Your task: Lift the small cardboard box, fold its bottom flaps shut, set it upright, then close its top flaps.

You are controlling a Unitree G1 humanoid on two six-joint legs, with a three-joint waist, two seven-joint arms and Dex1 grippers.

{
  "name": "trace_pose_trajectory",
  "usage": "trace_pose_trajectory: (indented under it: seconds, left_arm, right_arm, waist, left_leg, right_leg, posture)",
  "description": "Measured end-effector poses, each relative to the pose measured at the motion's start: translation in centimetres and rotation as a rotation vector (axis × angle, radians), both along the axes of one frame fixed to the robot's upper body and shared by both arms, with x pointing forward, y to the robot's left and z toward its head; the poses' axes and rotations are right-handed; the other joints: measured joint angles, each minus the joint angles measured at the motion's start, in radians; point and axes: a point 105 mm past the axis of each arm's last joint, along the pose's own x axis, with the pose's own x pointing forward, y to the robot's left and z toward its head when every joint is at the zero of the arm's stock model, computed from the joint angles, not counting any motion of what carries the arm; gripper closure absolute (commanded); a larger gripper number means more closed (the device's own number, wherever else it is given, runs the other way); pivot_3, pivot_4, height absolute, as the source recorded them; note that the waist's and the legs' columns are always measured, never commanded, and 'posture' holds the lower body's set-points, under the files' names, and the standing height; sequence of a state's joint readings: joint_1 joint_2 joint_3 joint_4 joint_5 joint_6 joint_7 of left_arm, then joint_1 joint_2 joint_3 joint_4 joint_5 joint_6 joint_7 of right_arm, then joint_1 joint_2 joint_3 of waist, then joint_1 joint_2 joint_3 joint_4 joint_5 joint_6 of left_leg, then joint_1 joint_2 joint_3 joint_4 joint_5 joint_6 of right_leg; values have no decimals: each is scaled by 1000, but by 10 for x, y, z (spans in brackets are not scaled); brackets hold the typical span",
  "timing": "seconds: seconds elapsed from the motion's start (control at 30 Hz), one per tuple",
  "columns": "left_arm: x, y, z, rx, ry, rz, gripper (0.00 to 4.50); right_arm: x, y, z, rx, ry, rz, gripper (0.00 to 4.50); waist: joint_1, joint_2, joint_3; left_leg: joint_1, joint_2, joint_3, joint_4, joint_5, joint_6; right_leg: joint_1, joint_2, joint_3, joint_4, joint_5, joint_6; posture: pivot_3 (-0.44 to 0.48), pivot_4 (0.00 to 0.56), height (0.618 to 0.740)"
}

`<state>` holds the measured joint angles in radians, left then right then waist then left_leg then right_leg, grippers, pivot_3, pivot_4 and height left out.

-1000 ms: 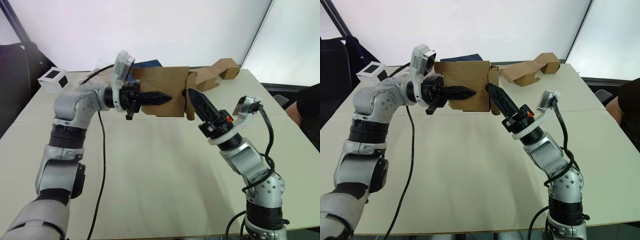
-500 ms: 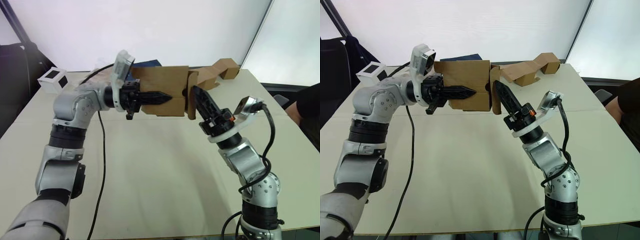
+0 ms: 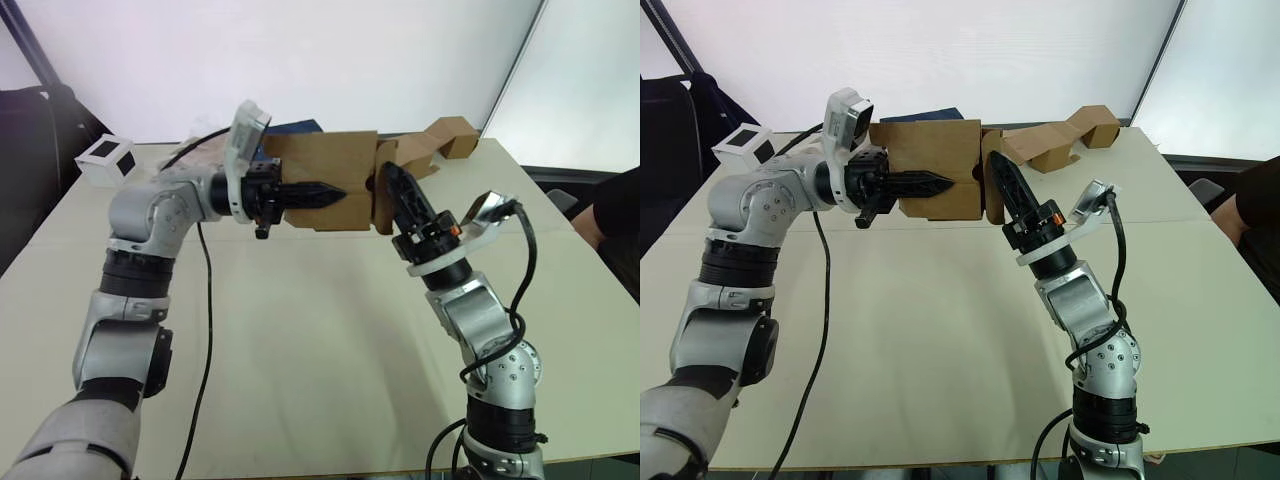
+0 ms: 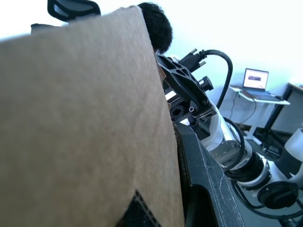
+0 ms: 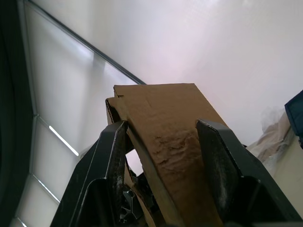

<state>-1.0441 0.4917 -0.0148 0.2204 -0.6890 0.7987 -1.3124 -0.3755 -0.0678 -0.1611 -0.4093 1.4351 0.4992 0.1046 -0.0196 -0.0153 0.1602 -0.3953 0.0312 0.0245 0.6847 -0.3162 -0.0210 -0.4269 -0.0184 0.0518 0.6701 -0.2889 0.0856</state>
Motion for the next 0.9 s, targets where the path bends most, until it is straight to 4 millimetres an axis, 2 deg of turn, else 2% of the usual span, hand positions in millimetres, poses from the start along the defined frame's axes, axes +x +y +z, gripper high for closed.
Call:
trace_pose_trajectory:
  seconds: [0.33,0.6,0.9]
  left_arm:
    - [0,0,-6,-1,-11,10,4500]
    - [1,-2,-5,-10,-14,22,4500]
    - [3,-2,-5,-16,-9,30,4500]
  right_arm:
    - [5,15,4,32,3,7,2154]
    - [8,19,4,73,19,12,2154]
    - [2,21,-6,2,26,39,2154]
  waist:
    - [-1,0,0]
    - [-1,0,0]
    - [-1,0,0]
  left_leg:
    - [0,0,0,0,0,0]
    - [0,0,0,0,0,0]
    - [0,0,0,0,0,0]
  right_leg:
    - [0,0,0,0,0,0]
    - [0,0,0,0,0,0]
    - [0,0,0,0,0,0]
  posture:
    - [0,150,740]
    - [0,150,740]
    - [0,150,740]
